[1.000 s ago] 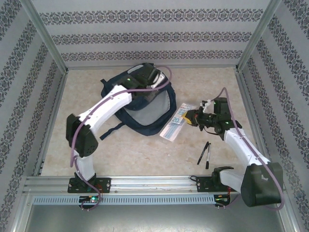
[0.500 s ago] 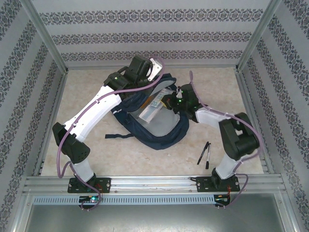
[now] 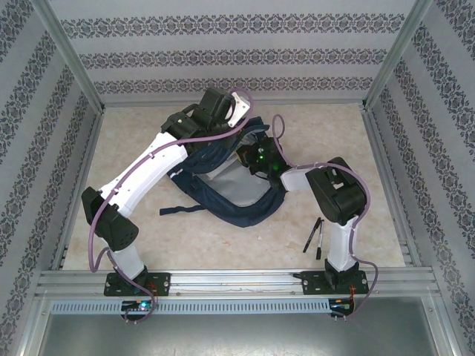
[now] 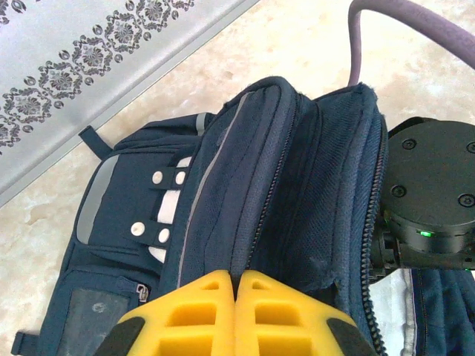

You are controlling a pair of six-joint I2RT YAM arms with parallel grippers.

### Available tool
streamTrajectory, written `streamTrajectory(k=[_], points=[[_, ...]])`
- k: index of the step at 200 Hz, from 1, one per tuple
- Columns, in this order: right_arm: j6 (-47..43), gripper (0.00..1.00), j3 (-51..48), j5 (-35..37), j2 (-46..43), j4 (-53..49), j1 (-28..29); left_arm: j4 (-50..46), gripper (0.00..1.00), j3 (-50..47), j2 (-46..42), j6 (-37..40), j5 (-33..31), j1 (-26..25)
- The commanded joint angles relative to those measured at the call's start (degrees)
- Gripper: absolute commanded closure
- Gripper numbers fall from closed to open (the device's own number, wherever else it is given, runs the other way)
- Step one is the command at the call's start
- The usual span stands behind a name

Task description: Pack books, pencil case, and school supplies into a backpack

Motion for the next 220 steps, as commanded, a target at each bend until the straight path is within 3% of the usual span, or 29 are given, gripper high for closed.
streamTrajectory(k=[1, 51, 77, 106, 145, 172, 202, 220], points=[[6.44, 0.98, 3.3, -2.97, 2.65, 9.46, -0.17, 8.01, 1.0, 0.81, -3.04, 1.03, 0.55, -0.13], [6.26, 0.9, 10.15, -1.72, 9.6, 9.2, 2.09, 8.34, 1.0, -0.22, -3.48, 1.49, 0.9, -0.12], [3.46, 0.77, 13.66, -3.72, 12.23, 4.31, 2.28, 8.69, 1.0, -1.15, -3.65, 2.35, 0.19, -0.16], [0.39, 0.61, 13.52, -4.51, 9.63, -5.37, 1.63, 9.52, 1.0, -2.88, -3.92, 2.94, -1.29, -0.03], [-5.47, 0.57, 13.01, -7.26, 4.54, -17.53, -0.43, 10.56, 1.0, -4.38, -3.65, 2.23, -3.42, 0.61], [-8.9, 0.58, 13.19, -10.07, 2.95, -22.81, -1.36, 11.95, 1.0, -5.79, -4.05, 0.73, -3.55, 1.46], [-10.34, 0.71, 13.28, -10.96, 4.01, -22.08, -0.47, 12.55, 1.0, -6.66, -4.1, 0.7, -2.36, 1.73], [-10.22, 0.86, 14.68, -11.1, 6.53, -19.91, 0.19, 12.86, 1.0, -7.08, -3.92, 0.45, -1.75, 1.73]])
